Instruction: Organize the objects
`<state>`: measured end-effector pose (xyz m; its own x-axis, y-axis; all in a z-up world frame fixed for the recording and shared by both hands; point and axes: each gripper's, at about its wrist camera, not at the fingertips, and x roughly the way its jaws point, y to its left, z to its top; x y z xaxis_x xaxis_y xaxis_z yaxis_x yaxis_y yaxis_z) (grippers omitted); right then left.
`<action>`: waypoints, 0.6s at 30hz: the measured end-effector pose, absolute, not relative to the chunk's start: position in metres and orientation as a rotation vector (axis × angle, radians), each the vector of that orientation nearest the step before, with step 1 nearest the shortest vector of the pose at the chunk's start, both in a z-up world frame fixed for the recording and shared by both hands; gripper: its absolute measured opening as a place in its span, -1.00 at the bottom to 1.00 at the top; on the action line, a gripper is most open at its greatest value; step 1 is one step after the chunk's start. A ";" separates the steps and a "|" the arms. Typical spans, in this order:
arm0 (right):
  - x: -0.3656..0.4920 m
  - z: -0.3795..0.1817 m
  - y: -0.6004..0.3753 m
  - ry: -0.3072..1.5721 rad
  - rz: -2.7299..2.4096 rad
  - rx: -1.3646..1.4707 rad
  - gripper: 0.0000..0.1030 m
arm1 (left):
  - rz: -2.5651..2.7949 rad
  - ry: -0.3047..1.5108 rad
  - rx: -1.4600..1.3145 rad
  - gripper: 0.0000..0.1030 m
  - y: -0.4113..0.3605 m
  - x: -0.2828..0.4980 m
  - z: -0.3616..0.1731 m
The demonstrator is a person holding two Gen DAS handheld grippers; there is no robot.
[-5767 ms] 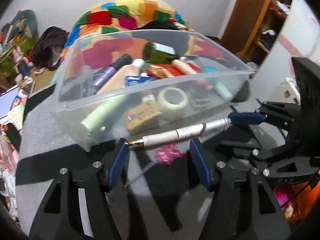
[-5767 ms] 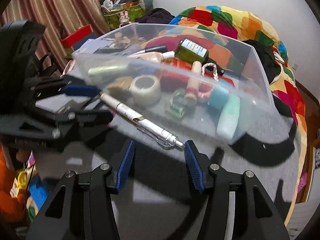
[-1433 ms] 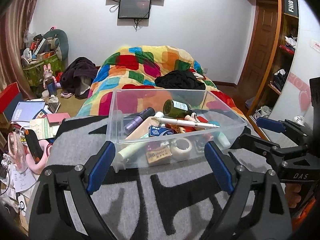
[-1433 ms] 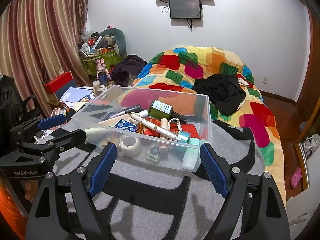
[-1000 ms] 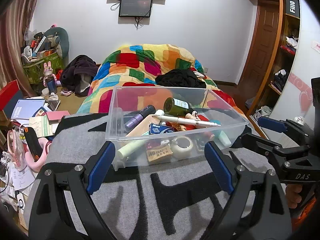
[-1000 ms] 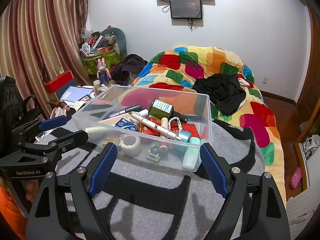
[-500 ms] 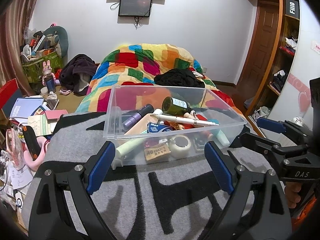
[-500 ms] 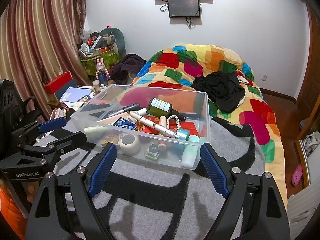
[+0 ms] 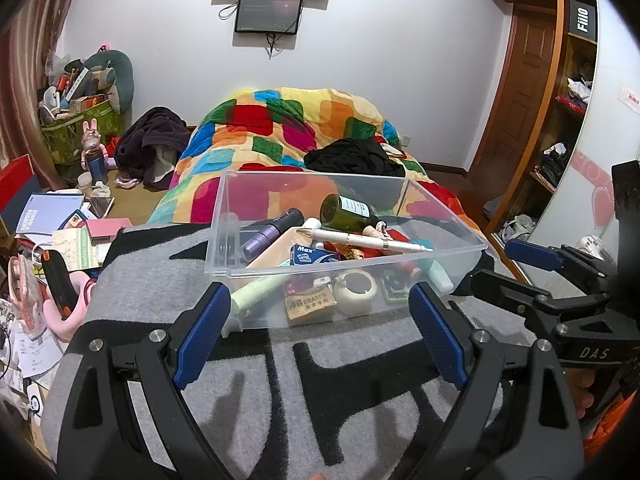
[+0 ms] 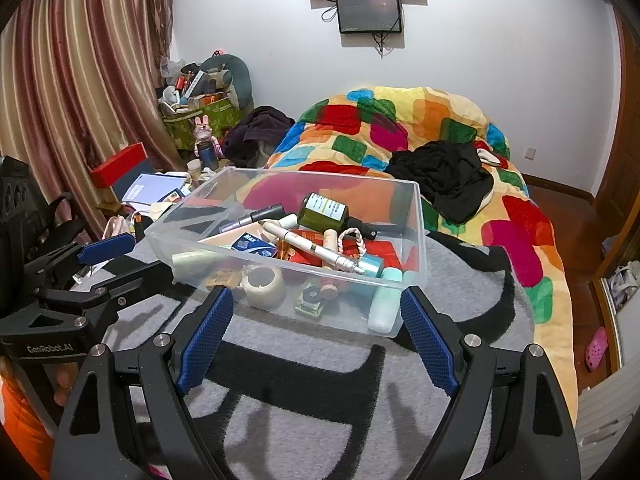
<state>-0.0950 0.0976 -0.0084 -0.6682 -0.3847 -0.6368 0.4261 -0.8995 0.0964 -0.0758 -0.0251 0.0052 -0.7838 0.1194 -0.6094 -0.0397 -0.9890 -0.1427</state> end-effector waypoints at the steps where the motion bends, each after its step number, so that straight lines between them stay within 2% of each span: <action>1: -0.095 -0.009 0.097 0.084 -2.520 0.945 0.62 | 2.881 -0.190 -1.000 0.77 -0.025 -0.076 0.005; 18: -0.095 -0.009 0.096 0.085 -2.519 0.948 0.62 | 2.881 -0.192 -0.991 0.77 -0.024 -0.073 0.003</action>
<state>-0.0950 0.0959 -0.0090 -0.6655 -0.3849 -0.6395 0.4270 -0.8991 0.0969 -0.0729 -0.0245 0.0033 -0.7856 0.1244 -0.6061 -0.0430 -0.9882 -0.1472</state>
